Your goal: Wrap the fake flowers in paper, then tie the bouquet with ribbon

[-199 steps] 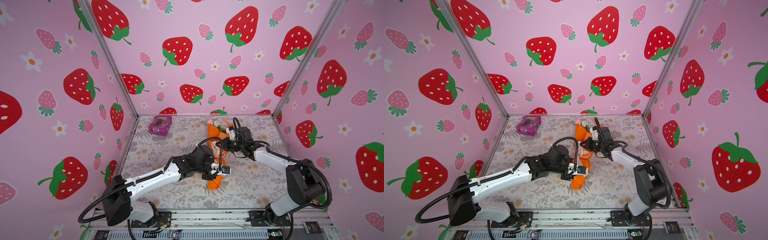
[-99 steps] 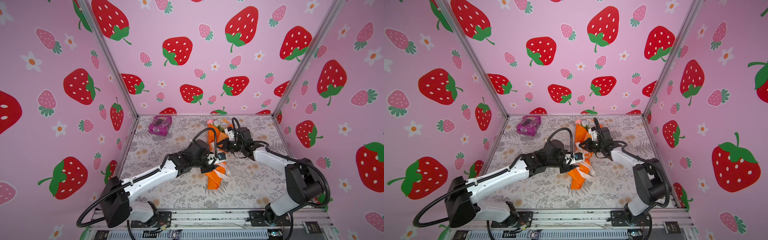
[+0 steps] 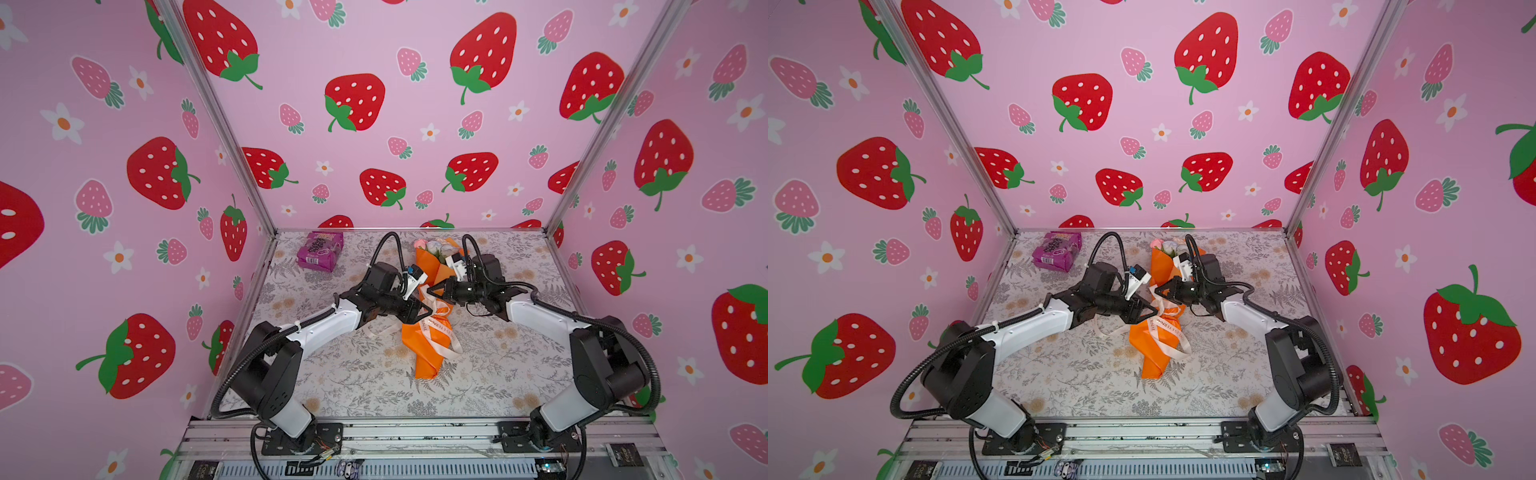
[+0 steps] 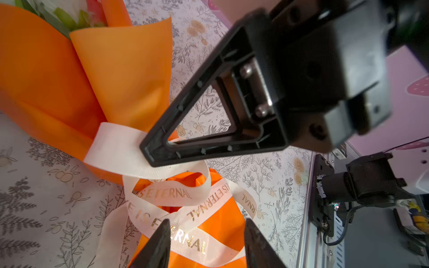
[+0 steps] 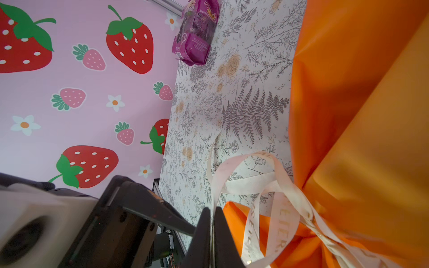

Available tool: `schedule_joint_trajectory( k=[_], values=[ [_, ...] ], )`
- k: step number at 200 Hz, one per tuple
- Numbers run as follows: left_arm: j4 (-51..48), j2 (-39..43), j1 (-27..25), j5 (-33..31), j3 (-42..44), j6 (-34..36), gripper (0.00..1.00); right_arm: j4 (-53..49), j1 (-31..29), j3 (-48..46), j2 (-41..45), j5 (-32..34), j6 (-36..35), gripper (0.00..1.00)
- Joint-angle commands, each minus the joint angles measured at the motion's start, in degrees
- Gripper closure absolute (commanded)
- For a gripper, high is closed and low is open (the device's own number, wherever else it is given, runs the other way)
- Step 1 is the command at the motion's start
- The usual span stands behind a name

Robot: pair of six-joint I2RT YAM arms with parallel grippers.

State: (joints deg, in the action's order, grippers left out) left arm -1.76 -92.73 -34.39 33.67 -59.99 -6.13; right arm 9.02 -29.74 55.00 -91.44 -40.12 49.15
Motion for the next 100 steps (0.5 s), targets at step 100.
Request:
schedule_joint_trajectory(
  k=[100],
  values=[
    [8.6,-6.5,-3.5,-9.5,-5.7,-6.2,0.65,4.5,-0.8,-1.5,1.9,-0.4,3.5,0.86]
  ],
)
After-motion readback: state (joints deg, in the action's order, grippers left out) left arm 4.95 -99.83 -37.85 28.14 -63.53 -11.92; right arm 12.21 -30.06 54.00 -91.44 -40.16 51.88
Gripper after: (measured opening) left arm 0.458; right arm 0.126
